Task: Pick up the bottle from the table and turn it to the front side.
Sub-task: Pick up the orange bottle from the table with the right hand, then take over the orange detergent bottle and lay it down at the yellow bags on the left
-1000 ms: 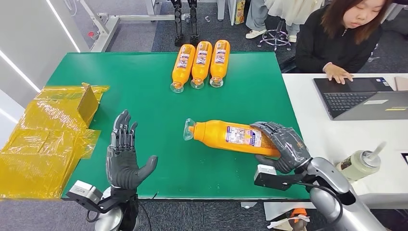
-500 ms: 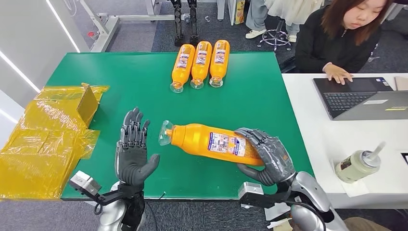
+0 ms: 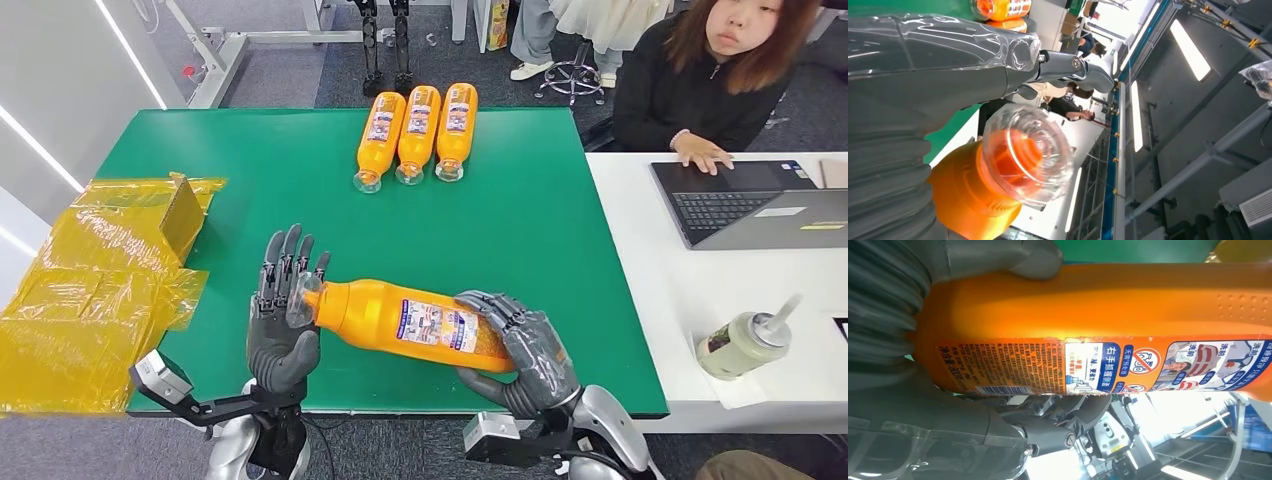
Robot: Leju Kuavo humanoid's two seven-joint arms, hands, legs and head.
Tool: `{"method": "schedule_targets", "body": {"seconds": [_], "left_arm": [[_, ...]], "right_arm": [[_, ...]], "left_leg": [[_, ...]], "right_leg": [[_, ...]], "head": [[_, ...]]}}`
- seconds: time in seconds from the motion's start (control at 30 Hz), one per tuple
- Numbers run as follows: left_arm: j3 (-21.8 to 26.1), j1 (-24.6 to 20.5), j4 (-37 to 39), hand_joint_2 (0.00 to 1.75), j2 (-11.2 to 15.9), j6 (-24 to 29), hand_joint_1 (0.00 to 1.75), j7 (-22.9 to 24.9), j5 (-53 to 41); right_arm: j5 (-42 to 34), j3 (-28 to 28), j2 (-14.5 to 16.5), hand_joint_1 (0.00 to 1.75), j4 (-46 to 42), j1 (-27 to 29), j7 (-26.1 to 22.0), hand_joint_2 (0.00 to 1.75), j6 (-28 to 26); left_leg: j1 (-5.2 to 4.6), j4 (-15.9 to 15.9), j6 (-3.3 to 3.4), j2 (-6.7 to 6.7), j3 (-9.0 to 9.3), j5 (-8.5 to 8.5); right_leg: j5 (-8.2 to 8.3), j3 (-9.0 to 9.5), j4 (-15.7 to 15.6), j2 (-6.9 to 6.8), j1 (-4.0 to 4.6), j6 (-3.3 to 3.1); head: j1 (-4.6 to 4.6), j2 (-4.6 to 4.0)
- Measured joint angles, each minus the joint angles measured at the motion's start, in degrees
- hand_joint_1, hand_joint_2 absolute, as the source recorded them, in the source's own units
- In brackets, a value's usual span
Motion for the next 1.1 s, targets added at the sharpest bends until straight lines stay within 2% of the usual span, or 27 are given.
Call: {"method": "schedule_targets", "body": {"seconds": [0.3, 0.33, 0.43, 0.47, 0.77, 1.03, 1.07, 1.1], "left_arm": [[-1.2, -2.1, 2.0, 1.75, 0.1, -0.1, 0.00, 0.0, 1.3], [-1.4, -2.4, 2.3, 1.75, 0.1, -0.1, 0.31, 0.0, 1.4], [-1.6, -3.0, 3.4, 1.75, 0.1, -0.5, 1.62, -0.1, 2.0], [-1.7, -3.2, 3.8, 1.75, 0.1, -0.7, 1.75, -0.2, 2.2], [-2.6, -5.4, 6.9, 1.75, 0.1, -1.2, 1.73, -1.3, 3.7], [-3.0, -7.3, 9.2, 1.75, 0.1, -1.4, 1.74, -2.0, 4.6], [-3.0, -7.5, 9.5, 1.75, 0.1, -1.4, 1.74, -2.0, 4.7], [-3.0, -7.6, 9.7, 1.75, 0.1, -1.4, 1.74, -2.1, 4.8]], "right_arm": [[1.5, 4.0, 6.4, 1.75, 1.6, 0.6, 0.7, 1.75, 0.9], [1.6, 4.2, 7.1, 1.75, 1.9, 0.6, 1.0, 1.75, 1.1], [2.0, 4.4, 8.6, 1.75, 2.4, 0.6, 1.5, 1.75, 1.5], [2.1, 4.5, 8.9, 1.75, 2.5, 0.6, 1.7, 1.75, 1.5], [3.0, 4.4, 10.1, 1.74, 2.6, 0.7, 3.3, 1.75, 1.5], [3.0, 4.4, 10.1, 1.65, 2.9, 0.7, 3.5, 1.75, 1.5], [3.0, 4.4, 10.1, 1.54, 3.1, 0.7, 3.5, 1.75, 1.5], [3.0, 4.4, 10.1, 1.32, 3.2, 0.6, 3.6, 1.75, 1.5]], "left_leg": [[0.02, 0.0, -0.01, 0.01, 0.00, 0.01], [0.02, 0.0, -0.01, 0.00, 0.00, 0.01], [0.01, 0.0, -0.01, 0.00, 0.00, 0.01], [0.01, 0.0, 0.00, 0.00, 0.00, 0.01], [-0.01, 0.0, 0.00, 0.01, 0.00, 0.01], [-0.01, 0.0, -0.01, 0.01, 0.00, 0.01], [-0.01, 0.0, -0.01, 0.01, 0.00, 0.01], [-0.01, 0.0, -0.01, 0.01, 0.00, 0.01]], "right_leg": [[0.00, -0.01, 0.0, 0.00, 0.01, -0.01], [0.00, -0.01, 0.0, 0.00, 0.01, -0.01], [0.00, 0.00, 0.0, 0.00, -0.01, -0.01], [0.00, -0.01, 0.0, 0.00, -0.01, -0.01], [0.00, -0.01, 0.0, 0.02, -0.01, -0.01], [0.00, -0.01, 0.0, 0.02, -0.01, -0.02], [0.00, -0.01, 0.0, 0.02, -0.01, -0.02], [0.00, -0.01, 0.0, 0.02, -0.01, -0.02]], "head": [[0.00, 0.00], [0.00, 0.00], [-0.01, 0.00], [-0.01, 0.00], [-0.01, 0.00], [-0.01, 0.00], [-0.01, 0.00], [-0.01, 0.00]]}}
